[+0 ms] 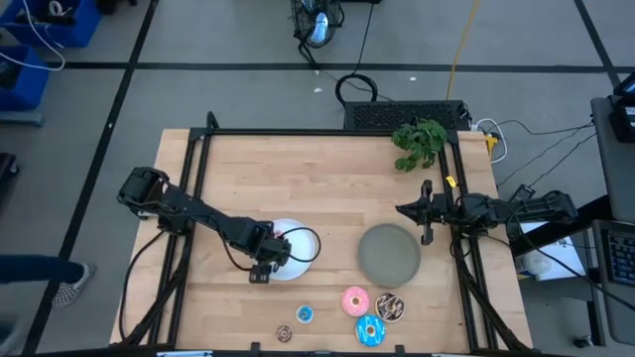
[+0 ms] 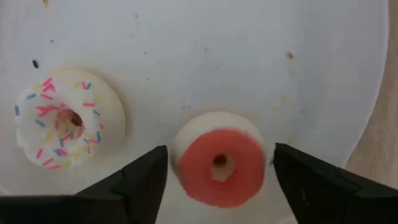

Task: Pick & Place donuts
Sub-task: Put the small orange donut on the white plate, then put the small brown donut on the white plate

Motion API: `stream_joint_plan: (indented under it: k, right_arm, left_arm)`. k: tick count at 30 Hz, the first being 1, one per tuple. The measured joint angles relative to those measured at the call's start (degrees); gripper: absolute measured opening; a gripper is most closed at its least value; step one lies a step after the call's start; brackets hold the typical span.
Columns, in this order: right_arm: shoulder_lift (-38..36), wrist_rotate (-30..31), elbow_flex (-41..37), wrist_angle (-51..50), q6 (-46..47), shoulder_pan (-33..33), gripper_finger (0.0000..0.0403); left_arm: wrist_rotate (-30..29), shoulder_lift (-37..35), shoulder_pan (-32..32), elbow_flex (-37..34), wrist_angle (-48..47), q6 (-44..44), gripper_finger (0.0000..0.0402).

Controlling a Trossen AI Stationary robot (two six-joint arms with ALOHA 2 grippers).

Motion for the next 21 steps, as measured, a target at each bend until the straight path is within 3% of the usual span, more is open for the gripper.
stream_joint_plan:
  k: [6, 12, 21]
  right_arm:
    - [0.01, 0.00, 0.01, 0.00, -0.02, 0.01, 0.0000]
    - [0.02, 0.02, -0.01, 0.00, -0.02, -0.01, 0.0000]
    - [0.00, 0.00, -0.01, 0.00, -0.02, -0.01, 0.0000]
  left_arm:
    - [-0.46, 0.00, 0.00, 0.00, -0.84, 0.00, 0.0329]
    - [-0.46, 0.00, 0.00, 0.61, -1.38, 0.11, 0.0330]
    - [-0.90, -0.02, 0.00, 7.77, -8.09, 2.00, 0.0326]
